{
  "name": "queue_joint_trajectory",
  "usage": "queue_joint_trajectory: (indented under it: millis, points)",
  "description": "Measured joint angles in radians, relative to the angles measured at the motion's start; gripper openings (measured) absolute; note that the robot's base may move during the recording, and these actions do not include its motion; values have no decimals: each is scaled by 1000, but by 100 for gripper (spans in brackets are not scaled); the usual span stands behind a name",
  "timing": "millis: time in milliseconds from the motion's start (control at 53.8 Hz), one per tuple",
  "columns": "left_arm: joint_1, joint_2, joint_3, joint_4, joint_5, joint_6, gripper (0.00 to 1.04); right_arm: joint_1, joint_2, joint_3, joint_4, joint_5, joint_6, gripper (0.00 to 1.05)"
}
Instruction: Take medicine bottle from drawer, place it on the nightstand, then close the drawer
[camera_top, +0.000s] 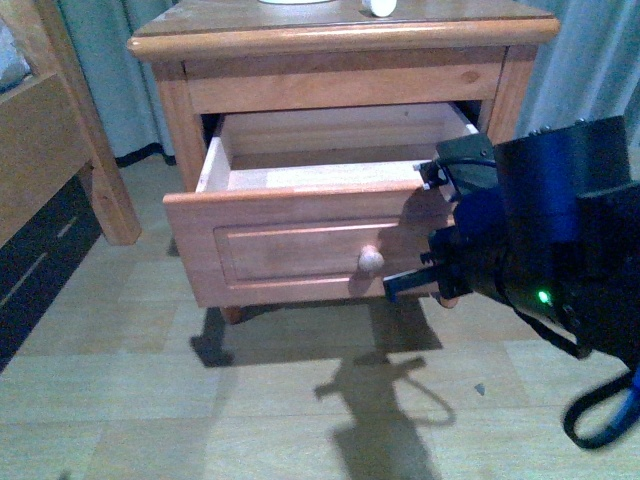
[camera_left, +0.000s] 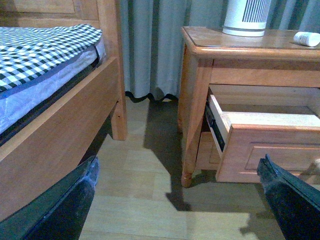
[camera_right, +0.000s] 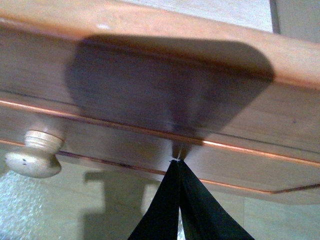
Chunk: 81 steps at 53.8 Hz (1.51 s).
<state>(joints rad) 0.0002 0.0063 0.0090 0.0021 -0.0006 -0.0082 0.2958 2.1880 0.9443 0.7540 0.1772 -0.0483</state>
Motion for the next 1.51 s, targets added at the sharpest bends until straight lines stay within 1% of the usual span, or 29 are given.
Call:
queue_joint_trajectory:
  millis: [316,446,688,1190,1413,1506]
  points:
    - [0,0,0,0,0,0,98,-22,149,332,-98,-9,-97,3]
    - [0,0,0,0,0,0,98,-35,212,477,-179,-13,-105,3]
    - [0,0,0,0,0,0,98,-70,313,660,-249,-15,-106,3]
    - [0,0,0,0,0,0,98,-72,385,843,-284,-19,-127,3]
    - [0,0,0,0,0,0,98,-72,391,855,-289,-23,-124,3]
    - [0,0,0,0,0,0,98,-72,383,822,-263,-26,-97,3]
